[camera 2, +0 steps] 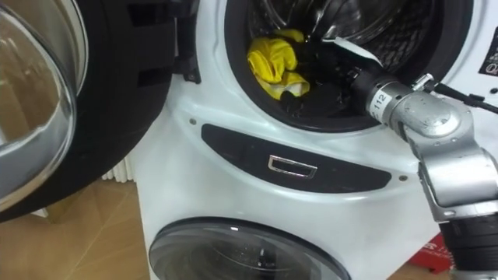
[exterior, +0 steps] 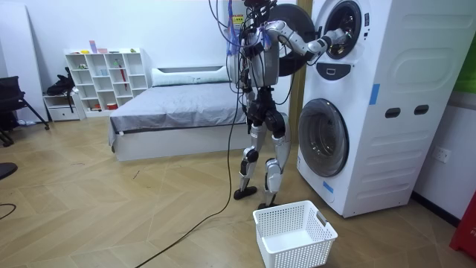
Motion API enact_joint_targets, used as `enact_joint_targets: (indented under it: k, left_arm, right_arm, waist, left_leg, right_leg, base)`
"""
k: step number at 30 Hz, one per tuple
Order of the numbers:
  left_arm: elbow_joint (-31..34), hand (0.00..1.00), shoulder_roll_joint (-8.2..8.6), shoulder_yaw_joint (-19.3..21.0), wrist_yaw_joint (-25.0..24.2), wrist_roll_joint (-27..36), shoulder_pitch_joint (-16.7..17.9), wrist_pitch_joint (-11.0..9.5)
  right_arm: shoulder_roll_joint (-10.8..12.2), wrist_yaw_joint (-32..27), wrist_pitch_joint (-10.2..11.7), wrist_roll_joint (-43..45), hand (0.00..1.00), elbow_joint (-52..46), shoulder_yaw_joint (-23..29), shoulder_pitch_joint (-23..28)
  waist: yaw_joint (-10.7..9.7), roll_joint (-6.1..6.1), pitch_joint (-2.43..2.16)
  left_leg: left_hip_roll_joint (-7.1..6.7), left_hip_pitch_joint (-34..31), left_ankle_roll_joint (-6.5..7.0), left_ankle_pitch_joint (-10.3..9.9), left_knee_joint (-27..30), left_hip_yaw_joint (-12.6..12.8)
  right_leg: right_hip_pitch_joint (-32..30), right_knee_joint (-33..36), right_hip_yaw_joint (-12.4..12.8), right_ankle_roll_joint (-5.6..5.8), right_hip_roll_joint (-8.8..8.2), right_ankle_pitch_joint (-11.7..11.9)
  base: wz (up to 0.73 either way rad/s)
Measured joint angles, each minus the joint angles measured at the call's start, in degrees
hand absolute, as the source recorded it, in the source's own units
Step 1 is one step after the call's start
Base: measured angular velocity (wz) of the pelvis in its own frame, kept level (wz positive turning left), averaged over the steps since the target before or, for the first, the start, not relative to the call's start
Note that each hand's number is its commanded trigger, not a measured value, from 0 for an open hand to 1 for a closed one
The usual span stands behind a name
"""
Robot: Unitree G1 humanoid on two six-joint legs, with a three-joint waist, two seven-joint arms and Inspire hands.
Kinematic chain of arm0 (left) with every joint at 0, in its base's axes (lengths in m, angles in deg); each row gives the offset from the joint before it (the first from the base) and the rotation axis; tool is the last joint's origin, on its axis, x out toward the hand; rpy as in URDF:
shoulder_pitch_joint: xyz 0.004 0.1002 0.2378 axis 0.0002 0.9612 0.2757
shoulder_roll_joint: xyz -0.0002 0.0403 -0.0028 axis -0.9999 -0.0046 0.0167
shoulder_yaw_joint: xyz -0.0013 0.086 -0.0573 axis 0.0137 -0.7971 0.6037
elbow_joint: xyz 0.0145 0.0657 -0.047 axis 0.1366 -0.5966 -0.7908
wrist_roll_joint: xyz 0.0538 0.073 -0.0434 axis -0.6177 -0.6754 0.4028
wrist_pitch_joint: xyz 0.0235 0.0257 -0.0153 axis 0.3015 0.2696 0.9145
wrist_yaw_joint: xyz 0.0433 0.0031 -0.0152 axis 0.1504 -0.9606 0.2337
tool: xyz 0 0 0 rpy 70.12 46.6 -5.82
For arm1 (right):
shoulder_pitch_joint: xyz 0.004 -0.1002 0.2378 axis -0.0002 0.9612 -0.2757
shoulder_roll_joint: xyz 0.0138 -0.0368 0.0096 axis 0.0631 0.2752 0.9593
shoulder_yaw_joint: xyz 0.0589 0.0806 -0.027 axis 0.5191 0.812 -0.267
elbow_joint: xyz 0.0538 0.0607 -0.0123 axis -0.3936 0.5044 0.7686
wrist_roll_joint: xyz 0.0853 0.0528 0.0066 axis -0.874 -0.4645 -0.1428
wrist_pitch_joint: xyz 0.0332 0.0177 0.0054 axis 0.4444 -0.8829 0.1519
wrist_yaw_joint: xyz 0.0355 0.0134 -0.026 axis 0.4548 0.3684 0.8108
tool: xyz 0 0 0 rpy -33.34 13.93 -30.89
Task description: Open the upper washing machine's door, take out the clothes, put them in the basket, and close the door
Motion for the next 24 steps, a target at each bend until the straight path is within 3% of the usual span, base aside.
enact_joint_targets:
  k: [7, 18, 22, 24]
  left_arm:
    - [-0.05, 0.00, -0.28, -0.66, 0.03, 0.02, 0.00, -0.04]
    - [-1.13, 0.00, -1.18, -0.60, 0.44, -0.18, -0.38, -0.32]
    - [-1.13, 0.00, -1.19, -0.53, 1.51, -0.09, 0.02, -1.09]
    - [-0.96, 0.00, -1.05, -0.44, 1.49, -0.09, 0.07, -1.57]
  right_arm:
    - [-0.10, -2.71, 0.12, 0.46, 1.00, 0.02, 0.36, 0.02]
    - [-0.21, -3.16, -0.53, -0.02, 1.00, -4.06, 0.52, 1.94]
    - [-0.25, -3.43, -1.16, -0.14, 1.00, -12.37, 0.42, 4.48]
    - [-0.35, -3.90, -1.17, -0.12, 1.00, -16.28, 0.53, 5.96]
  waist:
    - [1.32, -0.30, 0.18]
    - [1.13, -0.63, 0.26]
    - [0.32, -0.02, 0.38]
    - [0.08, 0.61, 0.18]
  left_leg:
    - [-0.04, 0.02, 0.01, 0.00, 0.02, -0.08]
    - [0.00, -0.47, -0.07, -0.07, -0.09, 0.02]
    - [0.53, -0.45, -0.39, -0.26, -0.07, 0.66]
    - [0.68, -0.48, -0.45, -0.30, -0.05, 0.84]
  right_leg:
    - [0.00, -0.16, -0.08, 0.21, -0.03, -0.14]
    - [-0.53, -0.06, 0.24, -0.04, 0.14, -0.31]
    - [-0.73, -0.10, 1.07, -0.08, 0.76, -0.28]
    - [-0.89, -0.09, 1.30, -0.08, 0.95, -0.29]
  base:
    - [0.00]
    - [0.00]
    - [-0.08]
    - [-0.09]
